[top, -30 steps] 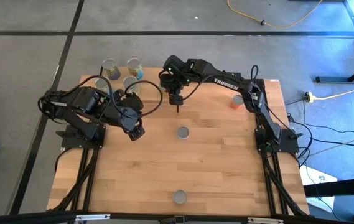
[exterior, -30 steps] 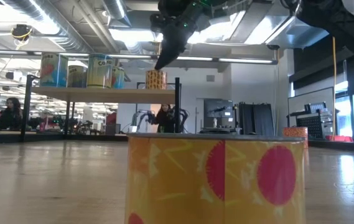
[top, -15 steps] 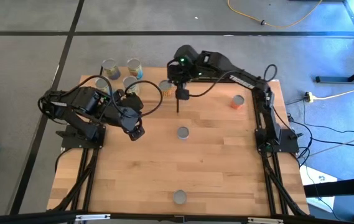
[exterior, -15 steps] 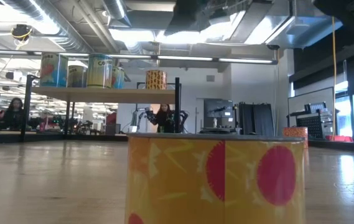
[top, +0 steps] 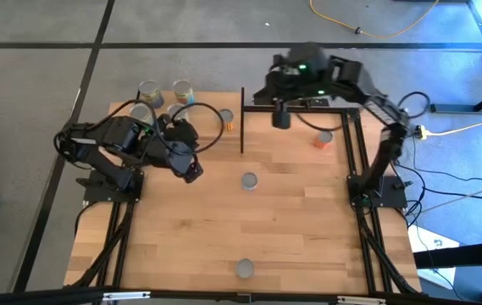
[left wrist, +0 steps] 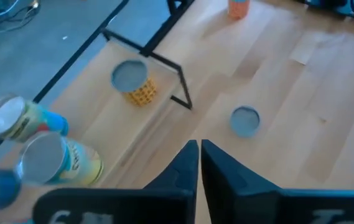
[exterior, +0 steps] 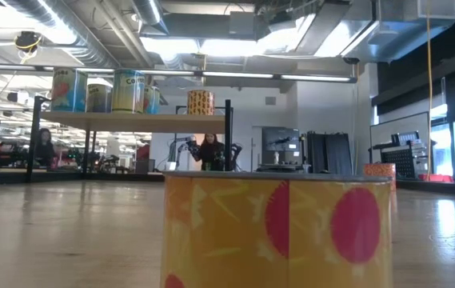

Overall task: Pick and place cans onto a shelf
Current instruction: Put the yellow canned beans on the shelf

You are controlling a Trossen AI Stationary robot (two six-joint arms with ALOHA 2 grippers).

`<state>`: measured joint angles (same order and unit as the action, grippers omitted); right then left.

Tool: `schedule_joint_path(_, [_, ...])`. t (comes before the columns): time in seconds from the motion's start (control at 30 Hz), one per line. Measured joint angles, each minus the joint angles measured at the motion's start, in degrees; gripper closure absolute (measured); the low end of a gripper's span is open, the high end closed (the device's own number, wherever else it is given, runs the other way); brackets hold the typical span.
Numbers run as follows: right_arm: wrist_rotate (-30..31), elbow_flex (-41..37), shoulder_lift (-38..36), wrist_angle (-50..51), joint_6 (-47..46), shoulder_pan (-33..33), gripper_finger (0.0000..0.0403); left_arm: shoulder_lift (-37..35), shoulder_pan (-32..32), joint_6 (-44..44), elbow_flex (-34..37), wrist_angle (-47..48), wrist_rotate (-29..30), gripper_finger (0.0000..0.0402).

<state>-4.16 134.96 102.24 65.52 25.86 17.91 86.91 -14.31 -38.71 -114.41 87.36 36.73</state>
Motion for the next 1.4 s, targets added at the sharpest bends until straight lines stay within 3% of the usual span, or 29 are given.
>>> schedule_joint_path(0.53, [0.04, 0.00, -12.96, 0.95, -7.73, -0.59, 0.0396, 9.38, 8.70, 3.32, 0.04, -9.14, -6.00, 0.0401])
schedule_joint_path(0.77, [0.17, -0.02, -14.24, 4.15, -7.82, -0.59, 0.0394, 15.32, 12.68, 3.26, 0.04, -13.63, -6.71, 0.0401])
schedule_joint_path(0.9, [0.15, -0.02, -14.30, 5.73, -7.82, -0.59, 0.0398, 18.49, 15.39, 3.11, 0.00, -12.50, -10.90, 0.0401])
schedule_joint_path(1.03, [0.15, -0.02, -14.27, 7.67, -7.82, -0.59, 0.0392, 21.42, 18.16, 7.58, 0.04, -12.93, -12.11, 0.0401])
schedule_joint_path(1.4, [0.07, -0.20, -14.27, 10.29, -7.67, -0.59, 0.0396, 22.93, 25.65, 12.70, -0.04, -12.90, -13.24, 0.0401])
